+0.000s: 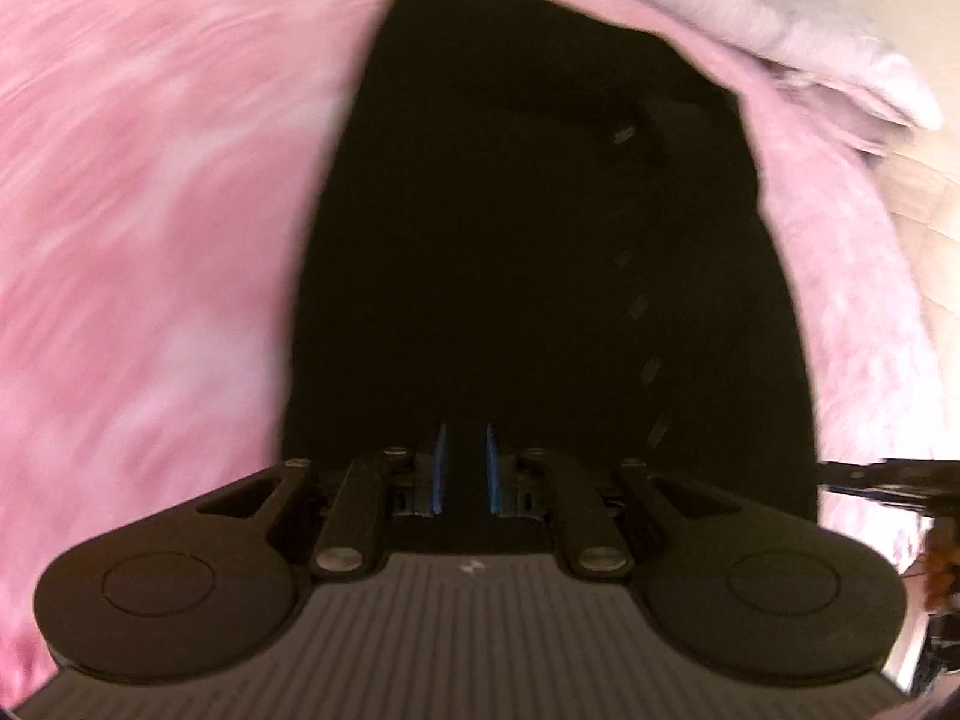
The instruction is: Fold clothes
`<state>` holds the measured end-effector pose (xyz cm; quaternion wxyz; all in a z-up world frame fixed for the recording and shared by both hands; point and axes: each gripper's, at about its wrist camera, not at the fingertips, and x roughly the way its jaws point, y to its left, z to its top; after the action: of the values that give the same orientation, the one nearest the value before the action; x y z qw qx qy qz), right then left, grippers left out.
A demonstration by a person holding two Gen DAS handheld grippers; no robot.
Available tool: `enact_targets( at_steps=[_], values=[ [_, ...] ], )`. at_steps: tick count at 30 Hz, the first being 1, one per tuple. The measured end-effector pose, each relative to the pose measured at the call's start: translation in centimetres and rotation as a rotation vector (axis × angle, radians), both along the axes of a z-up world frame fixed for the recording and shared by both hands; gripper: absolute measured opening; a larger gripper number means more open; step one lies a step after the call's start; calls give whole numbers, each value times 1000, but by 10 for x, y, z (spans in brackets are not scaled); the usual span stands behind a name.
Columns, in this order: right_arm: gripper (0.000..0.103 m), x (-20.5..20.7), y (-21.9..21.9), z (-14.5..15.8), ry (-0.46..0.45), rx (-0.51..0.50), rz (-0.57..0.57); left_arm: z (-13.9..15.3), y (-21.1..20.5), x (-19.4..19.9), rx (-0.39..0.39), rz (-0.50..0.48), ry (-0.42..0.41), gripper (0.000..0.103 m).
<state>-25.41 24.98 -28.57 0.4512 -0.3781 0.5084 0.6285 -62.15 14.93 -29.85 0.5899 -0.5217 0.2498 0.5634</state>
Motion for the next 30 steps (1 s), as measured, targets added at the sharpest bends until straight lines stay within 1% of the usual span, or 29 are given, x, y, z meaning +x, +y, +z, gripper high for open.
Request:
enact_targets(
  at_steps=[3, 5, 6, 8, 10, 12, 15, 17, 21, 25, 30],
  values=[
    [30, -20, 33, -6, -13, 48, 46, 5, 55, 13, 69, -72, 12, 9],
    [30, -31, 58, -8, -8, 71, 64, 10, 84, 16, 109, -84, 13, 9],
    [30, -35, 72, -14, 1, 81, 68, 12, 96, 16, 122, -83, 19, 9],
    [30, -44, 99, -18, 47, 120, 80, 14, 120, 17, 143, -76, 36, 9],
    [30, -54, 124, -13, 104, 169, 108, 14, 138, 18, 157, -56, 45, 9],
    [30, -70, 153, -11, 149, 193, 139, 6, 157, 11, 152, -37, 52, 9],
    [30, -90, 192, -13, 204, 196, 163, 1, 182, -3, 151, 6, 72, 9],
    [30, -107, 216, -21, 253, 190, 180, 1, 193, -14, 156, 38, 74, 9],
    [30, -151, 259, -30, 361, 155, 227, -7, 218, -35, 153, 89, 68, 9],
    [30, -203, 292, -59, 426, 106, 275, -24, 241, -52, 139, 114, 63, 9],
    [30, -232, 309, -87, 517, 54, 217, -38, 260, -70, 139, 147, 40, 9]
  ],
)
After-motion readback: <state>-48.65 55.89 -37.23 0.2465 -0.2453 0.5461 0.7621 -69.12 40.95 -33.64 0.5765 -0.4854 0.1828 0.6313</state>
